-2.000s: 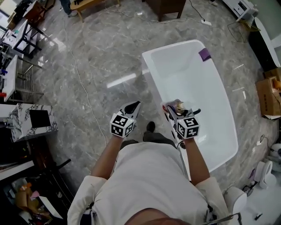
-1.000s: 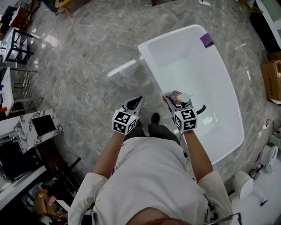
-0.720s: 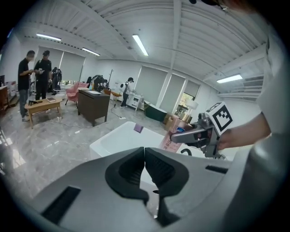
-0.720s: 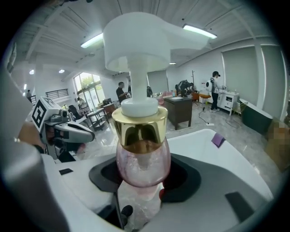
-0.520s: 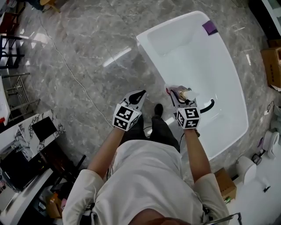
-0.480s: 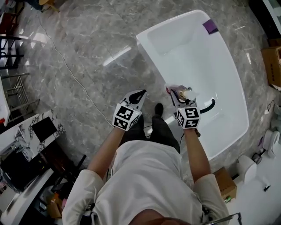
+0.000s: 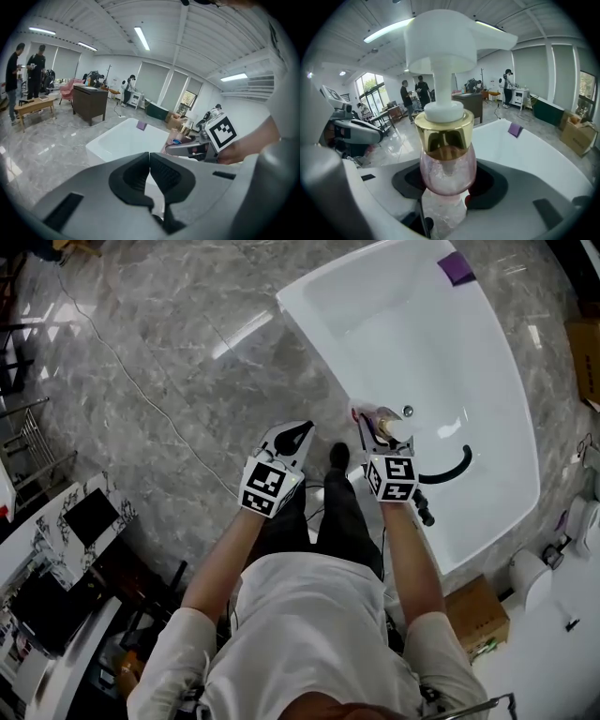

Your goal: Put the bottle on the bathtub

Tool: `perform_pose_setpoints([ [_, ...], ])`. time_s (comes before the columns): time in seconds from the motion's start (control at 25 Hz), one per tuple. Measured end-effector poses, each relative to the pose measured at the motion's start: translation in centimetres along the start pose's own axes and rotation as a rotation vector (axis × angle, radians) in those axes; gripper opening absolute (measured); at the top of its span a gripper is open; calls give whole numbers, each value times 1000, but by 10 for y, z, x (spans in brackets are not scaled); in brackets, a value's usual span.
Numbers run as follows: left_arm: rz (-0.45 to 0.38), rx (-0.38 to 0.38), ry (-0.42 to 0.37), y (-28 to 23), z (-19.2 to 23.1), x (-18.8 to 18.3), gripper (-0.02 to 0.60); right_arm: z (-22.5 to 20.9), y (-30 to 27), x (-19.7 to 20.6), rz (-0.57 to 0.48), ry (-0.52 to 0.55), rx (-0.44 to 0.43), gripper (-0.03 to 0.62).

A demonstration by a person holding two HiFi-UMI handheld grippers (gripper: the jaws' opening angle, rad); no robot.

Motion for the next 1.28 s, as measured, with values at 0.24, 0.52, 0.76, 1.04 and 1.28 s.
perform_pose_setpoints([
  [0.24,20,23,-6,-33,1,18,9,-10,-35,26,17,-28,40,236],
  [0.52,26,33,-3,-57,14,39,9,-21,-69,49,26,-33,85,236],
  [0.76,53,35,10,-68,30,61,9,-28,-93,63,30,-47,119,236],
  [1.04,57,44,26,-85,38,75,9,-38,-118,73,26,-52,153,236],
  [1.28,46,25,32,-96,53,85,9,-39,-133,81,21,-45,154,236],
])
Point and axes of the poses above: the fingertips, and each gripper's own axes: y backward along the fingers, z to its left, x out of its underside, the point moved 9 cm from there along y, backward along the fingers, and after that the axes turned 4 degrees about z, right-handed, at the moved point
